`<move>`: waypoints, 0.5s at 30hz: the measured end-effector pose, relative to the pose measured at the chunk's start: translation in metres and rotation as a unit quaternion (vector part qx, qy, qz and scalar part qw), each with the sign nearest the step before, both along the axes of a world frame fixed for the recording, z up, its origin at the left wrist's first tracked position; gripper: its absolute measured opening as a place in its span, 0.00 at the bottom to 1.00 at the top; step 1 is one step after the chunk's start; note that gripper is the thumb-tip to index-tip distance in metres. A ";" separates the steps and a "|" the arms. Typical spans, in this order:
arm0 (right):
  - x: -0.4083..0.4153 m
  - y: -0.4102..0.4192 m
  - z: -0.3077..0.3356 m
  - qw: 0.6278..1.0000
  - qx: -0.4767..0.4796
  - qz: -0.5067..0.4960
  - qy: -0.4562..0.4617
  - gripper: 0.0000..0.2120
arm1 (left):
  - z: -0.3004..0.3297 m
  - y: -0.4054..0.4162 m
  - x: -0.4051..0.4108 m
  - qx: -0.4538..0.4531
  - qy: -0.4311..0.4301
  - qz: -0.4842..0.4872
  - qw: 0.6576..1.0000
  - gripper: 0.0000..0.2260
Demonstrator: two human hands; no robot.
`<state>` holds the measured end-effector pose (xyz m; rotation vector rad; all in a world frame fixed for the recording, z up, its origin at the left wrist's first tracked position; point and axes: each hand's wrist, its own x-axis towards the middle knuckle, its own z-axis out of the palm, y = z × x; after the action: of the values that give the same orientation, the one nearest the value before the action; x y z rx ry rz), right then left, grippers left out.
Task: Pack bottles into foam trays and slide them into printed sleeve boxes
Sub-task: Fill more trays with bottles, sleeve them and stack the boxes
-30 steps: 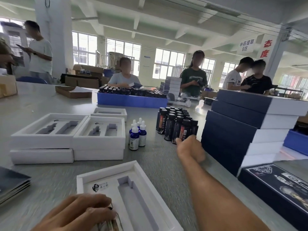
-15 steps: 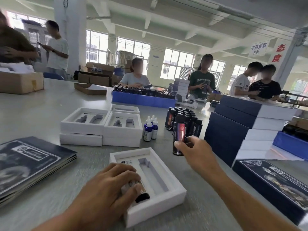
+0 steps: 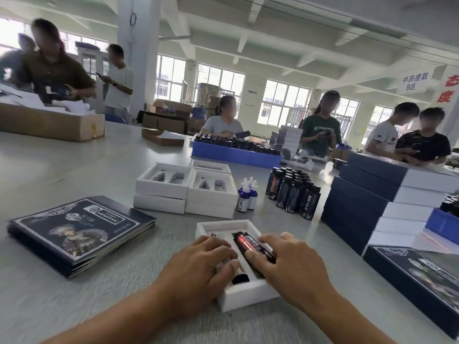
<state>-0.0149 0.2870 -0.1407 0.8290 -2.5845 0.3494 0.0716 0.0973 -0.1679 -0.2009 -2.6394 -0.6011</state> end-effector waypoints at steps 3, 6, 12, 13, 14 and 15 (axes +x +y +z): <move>0.001 0.000 -0.002 1.000 -0.008 -0.006 0.016 0.29 | 0.000 -0.001 -0.001 0.001 -0.001 0.002 1.000 0.26; 0.002 0.000 -0.001 1.000 -0.002 -0.005 0.020 0.28 | -0.001 -0.002 -0.002 -0.003 0.004 0.004 1.000 0.25; 0.007 -0.002 0.000 0.999 -0.020 -0.010 0.024 0.26 | -0.005 -0.002 -0.004 -0.002 0.012 0.003 1.000 0.26; 0.007 -0.002 0.000 0.999 -0.015 -0.011 0.027 0.26 | -0.006 -0.002 -0.004 -0.002 0.014 0.003 1.000 0.26; 0.008 -0.002 0.000 1.000 -0.004 -0.010 0.029 0.27 | -0.006 -0.002 -0.005 -0.002 0.016 0.003 1.000 0.27; 0.008 -0.002 0.000 1.000 0.010 -0.007 0.027 0.29 | -0.006 -0.002 -0.005 -0.003 0.017 0.002 1.000 0.26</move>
<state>-0.0070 0.2848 -0.1407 0.8168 -2.5458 0.2940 0.0668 0.0954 -0.1742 -0.2045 -2.6079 -0.5834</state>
